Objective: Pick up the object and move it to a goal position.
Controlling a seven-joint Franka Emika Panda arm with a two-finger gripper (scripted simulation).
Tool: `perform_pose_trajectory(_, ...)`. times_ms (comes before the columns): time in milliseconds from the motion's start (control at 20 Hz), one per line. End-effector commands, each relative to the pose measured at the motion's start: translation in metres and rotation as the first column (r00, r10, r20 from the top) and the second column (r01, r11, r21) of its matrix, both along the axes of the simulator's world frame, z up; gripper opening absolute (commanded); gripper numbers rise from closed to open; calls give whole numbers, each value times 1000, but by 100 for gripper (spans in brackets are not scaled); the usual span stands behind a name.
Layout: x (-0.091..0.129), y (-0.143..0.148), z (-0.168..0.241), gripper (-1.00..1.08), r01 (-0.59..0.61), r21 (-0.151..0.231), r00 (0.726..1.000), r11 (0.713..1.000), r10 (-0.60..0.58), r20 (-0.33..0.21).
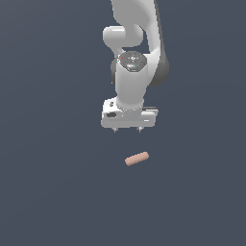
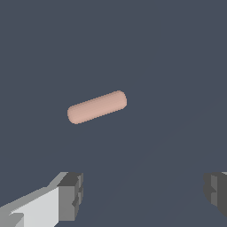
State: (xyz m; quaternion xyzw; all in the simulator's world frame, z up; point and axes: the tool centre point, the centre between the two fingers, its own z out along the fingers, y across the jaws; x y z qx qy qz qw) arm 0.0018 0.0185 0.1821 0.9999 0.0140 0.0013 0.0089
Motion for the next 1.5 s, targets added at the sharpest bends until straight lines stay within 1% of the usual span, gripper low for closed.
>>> perform_pose_trajectory(0, 2, 1, -3, 100, 36, 2, 999, 999, -36, 0)
perform_pose_trajectory(200, 6, 4, -10, 100, 114, 6, 994, 993, -114, -1)
perform_pose_trajectory(350, 10, 7, -16, 100, 186, 10, 983, 983, -186, -1)
perform_pose_trajectory(500, 15, 10, -22, 100, 264, 13, 965, 965, -264, -2)
perform_pose_trajectory(700, 20, 15, -32, 100, 365, 16, 931, 931, -365, -4)
perform_pose_trajectory(850, 24, 18, -39, 100, 438, 18, 899, 899, -438, -6)
perform_pose_trajectory(1050, 29, 22, -48, 100, 531, 19, 847, 847, -531, -7)
perform_pose_trajectory(1250, 34, 26, -58, 100, 618, 20, 786, 786, -618, -9)
perform_pose_trajectory(1450, 39, 31, -67, 100, 697, 19, 717, 717, -697, -9)
